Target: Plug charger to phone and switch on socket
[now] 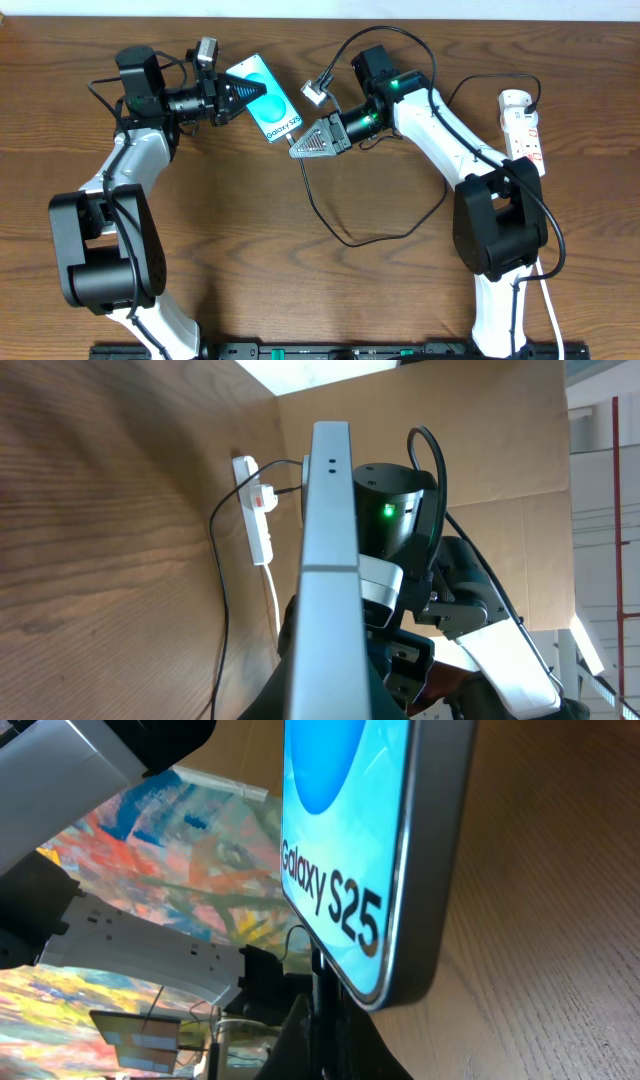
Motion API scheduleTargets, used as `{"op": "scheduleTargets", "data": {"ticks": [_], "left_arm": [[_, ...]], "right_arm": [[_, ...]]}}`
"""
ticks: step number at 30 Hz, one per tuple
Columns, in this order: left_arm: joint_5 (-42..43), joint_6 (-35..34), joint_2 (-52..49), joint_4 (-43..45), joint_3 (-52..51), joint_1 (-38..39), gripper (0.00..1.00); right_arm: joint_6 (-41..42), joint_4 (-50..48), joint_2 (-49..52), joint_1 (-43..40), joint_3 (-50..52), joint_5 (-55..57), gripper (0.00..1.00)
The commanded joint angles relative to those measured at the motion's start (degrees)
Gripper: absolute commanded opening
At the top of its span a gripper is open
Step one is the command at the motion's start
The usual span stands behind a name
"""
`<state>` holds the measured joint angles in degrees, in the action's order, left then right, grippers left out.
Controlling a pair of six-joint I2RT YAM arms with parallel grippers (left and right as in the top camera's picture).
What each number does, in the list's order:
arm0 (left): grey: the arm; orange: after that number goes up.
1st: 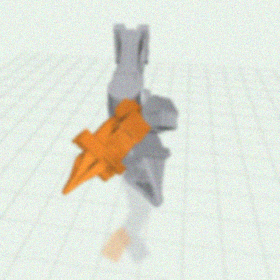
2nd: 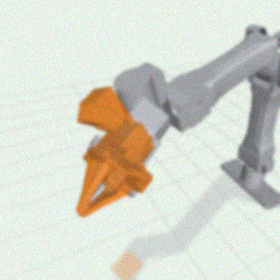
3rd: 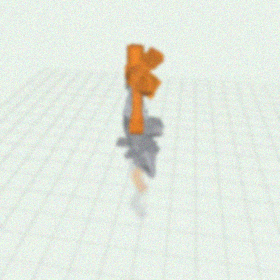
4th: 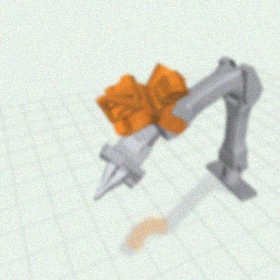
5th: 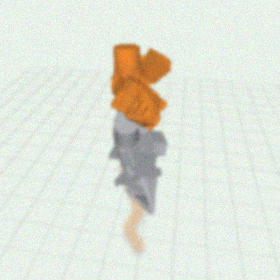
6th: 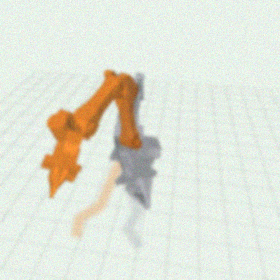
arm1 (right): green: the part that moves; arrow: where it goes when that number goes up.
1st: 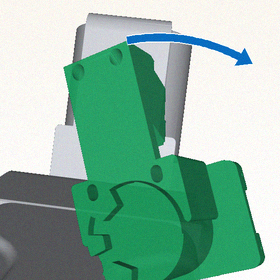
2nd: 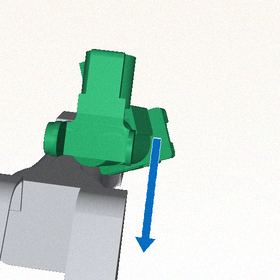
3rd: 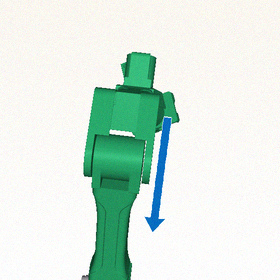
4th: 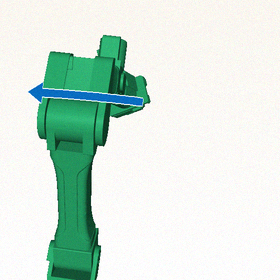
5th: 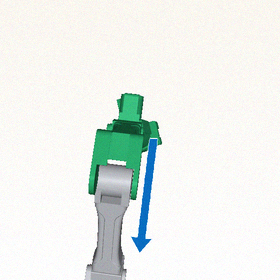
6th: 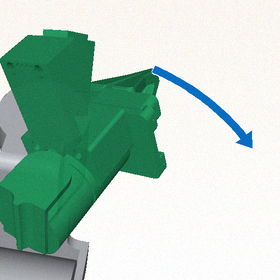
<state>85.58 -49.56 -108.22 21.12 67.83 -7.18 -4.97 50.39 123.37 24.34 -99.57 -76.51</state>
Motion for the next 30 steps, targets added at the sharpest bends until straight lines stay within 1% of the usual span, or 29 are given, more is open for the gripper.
{"op": "scheduleTargets", "data": {"ticks": [1, 7, 13, 30], "left_arm": [[2.5, -0.3, 0.6, 0.5, 0.5, 0.2, 0.07], [3.6, -0.2, 0.6, 0.5, 0.5, 0.2, 0.07], [4.0, -0.3, 0.6, 0.9, 0.5, 0.2, 0.08], [4.4, -0.3, 0.6, 1.8, 0.5, 0.2, 0.07]], "right_arm": [[0.3, -0.3, 0.4, 0.5, 0.0, -2.1, 0.01], [0.5, -0.8, 0.4, 0.5, 0.0, -2.1, 0.01], [3.3, -4.4, 0.4, 0.5, 0.0, -4.7, 0.01], [3.7, -4.6, 0.4, 0.5, 0.0, -5.6, 0.01]]}}
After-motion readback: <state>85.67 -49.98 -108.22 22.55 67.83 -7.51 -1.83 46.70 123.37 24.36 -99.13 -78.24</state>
